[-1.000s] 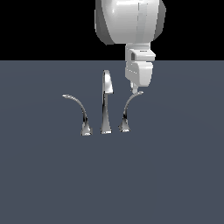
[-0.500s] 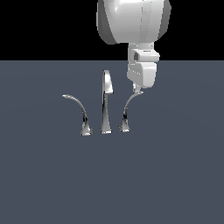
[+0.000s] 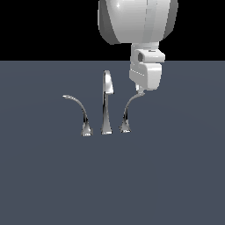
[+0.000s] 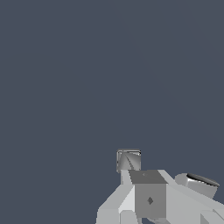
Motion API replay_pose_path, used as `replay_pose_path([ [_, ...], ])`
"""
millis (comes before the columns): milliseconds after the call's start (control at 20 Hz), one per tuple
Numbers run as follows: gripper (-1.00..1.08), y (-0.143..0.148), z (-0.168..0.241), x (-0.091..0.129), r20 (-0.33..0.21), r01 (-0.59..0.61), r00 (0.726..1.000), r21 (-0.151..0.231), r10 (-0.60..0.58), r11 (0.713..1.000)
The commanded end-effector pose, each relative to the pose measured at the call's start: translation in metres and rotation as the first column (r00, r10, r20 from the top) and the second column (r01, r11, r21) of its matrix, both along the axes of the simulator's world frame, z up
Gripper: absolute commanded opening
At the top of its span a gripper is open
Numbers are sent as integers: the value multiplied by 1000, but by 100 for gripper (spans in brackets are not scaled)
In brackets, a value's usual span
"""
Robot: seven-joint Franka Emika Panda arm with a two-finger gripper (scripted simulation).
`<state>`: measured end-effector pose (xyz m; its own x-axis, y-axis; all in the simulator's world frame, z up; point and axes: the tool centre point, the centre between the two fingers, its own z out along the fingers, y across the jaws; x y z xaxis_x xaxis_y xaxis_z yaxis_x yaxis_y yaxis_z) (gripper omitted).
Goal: Turn on the faucet by rotating a designated handle.
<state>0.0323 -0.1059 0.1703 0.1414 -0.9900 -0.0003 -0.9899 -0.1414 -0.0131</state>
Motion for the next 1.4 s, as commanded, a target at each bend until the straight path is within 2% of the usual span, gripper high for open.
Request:
replay_pose_path([
  [0,-100,0,0,-6,-3,1,1000,0,-1,1000],
  [700,-100,2,0,-53,-12,12,1000,-2,-12,1000],
  [800,-100,-3,-1,-48,-6,19,1000,-3,-19,1000],
  [1350,-100,37,0,-76,-12,14,1000,-2,-14,1000],
])
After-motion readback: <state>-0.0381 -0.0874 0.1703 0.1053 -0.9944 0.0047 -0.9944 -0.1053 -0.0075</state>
